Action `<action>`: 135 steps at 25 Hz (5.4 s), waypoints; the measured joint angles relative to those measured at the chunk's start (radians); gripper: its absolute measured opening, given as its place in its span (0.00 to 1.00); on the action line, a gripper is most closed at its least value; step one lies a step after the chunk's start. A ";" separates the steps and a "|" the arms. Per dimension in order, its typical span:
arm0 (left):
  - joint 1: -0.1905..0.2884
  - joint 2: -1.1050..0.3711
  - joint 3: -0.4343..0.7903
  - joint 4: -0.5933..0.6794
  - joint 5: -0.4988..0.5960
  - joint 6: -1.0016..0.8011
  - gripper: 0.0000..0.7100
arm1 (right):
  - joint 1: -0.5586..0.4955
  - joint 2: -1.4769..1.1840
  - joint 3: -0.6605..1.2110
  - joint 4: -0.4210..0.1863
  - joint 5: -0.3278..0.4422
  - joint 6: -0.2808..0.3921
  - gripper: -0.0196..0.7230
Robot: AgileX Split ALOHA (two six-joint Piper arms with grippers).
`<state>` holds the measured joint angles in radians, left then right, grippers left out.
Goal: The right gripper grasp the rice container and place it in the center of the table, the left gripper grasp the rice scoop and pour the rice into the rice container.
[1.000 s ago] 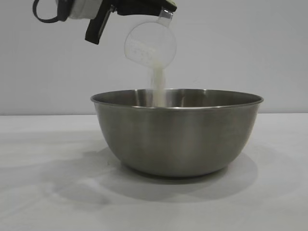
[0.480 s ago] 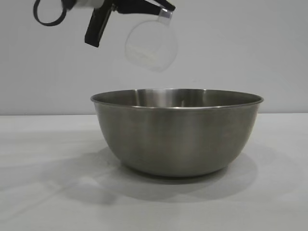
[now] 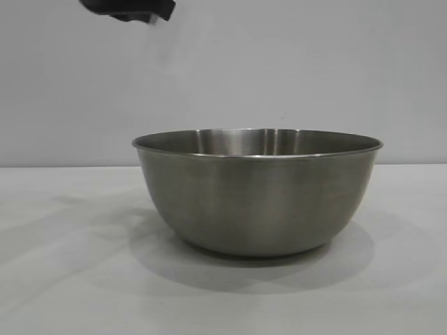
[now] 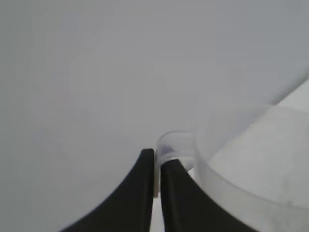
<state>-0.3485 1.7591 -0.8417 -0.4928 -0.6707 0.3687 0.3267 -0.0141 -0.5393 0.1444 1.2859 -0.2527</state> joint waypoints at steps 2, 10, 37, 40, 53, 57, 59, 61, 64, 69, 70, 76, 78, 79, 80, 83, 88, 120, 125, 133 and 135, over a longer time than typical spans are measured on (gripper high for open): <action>0.047 0.002 0.088 0.079 -0.039 -0.088 0.00 | 0.000 0.000 0.000 -0.007 0.000 0.000 0.32; 0.118 0.058 0.241 0.305 -0.102 -0.197 0.00 | 0.000 0.000 0.019 -0.013 -0.068 0.000 0.32; 0.118 0.118 0.587 0.470 -0.444 -0.366 0.28 | 0.000 0.000 0.040 -0.013 -0.135 0.000 0.32; 0.118 0.081 0.605 0.503 -0.460 -0.387 0.32 | 0.000 0.000 0.040 -0.013 -0.135 0.000 0.32; 0.118 -0.563 0.559 0.587 0.294 -0.447 0.36 | 0.000 0.000 0.042 -0.016 -0.135 0.000 0.32; 0.094 -0.802 0.441 0.589 0.834 -0.439 0.36 | 0.000 0.000 0.042 -0.016 -0.135 0.000 0.32; 0.076 -0.879 0.387 0.577 0.983 -0.434 0.36 | 0.000 0.000 0.042 -0.016 -0.135 0.000 0.32; 0.061 -0.943 0.346 0.551 1.132 -0.433 0.36 | 0.000 0.000 0.042 -0.016 -0.135 0.000 0.32; 0.049 -1.012 0.310 0.518 1.378 -0.430 0.36 | 0.000 0.000 0.042 -0.016 -0.135 0.000 0.32; 0.049 -1.149 0.308 0.494 1.672 -0.379 0.36 | 0.000 0.000 0.042 -0.016 -0.135 0.000 0.32; 0.049 -1.192 0.308 0.485 1.690 -0.358 0.36 | 0.000 0.000 0.042 -0.016 -0.135 0.000 0.32; 0.049 -1.446 0.332 0.448 1.732 -0.322 0.36 | 0.000 0.000 0.042 -0.016 -0.137 0.000 0.32; 0.049 -1.519 0.332 0.457 1.739 -0.321 0.36 | 0.000 0.000 0.042 -0.016 -0.137 0.000 0.32; 0.049 -1.546 0.334 0.462 1.743 -0.321 0.36 | 0.000 0.000 0.042 -0.016 -0.137 0.000 0.32; 0.049 -1.576 0.338 0.464 1.747 -0.327 0.36 | 0.000 0.000 0.042 -0.016 -0.137 0.000 0.32; 0.049 -1.648 0.354 0.466 1.777 -0.340 0.36 | 0.000 0.000 0.042 -0.016 -0.137 0.000 0.32; 0.049 -1.759 0.359 0.466 1.788 -0.340 0.36 | 0.000 0.000 0.042 -0.016 -0.137 0.000 0.32; 0.049 -1.777 0.359 0.466 1.791 -0.340 0.36 | 0.000 -0.002 0.044 0.041 -0.137 0.059 0.32; 0.049 -1.777 0.359 0.466 1.791 -0.340 0.36 | 0.000 -0.002 0.044 0.041 -0.137 0.062 0.32; 0.049 -1.777 0.359 0.466 1.791 -0.340 0.36 | 0.000 -0.002 0.050 0.041 -0.137 0.064 0.32; 0.049 -1.777 0.359 0.466 1.791 -0.340 0.36 | 0.000 -0.002 0.050 0.041 -0.137 0.064 0.32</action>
<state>-0.2996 -0.0176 -0.4832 -0.0264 1.1199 0.0287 0.3267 -0.0159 -0.4893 0.1857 1.1491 -0.1892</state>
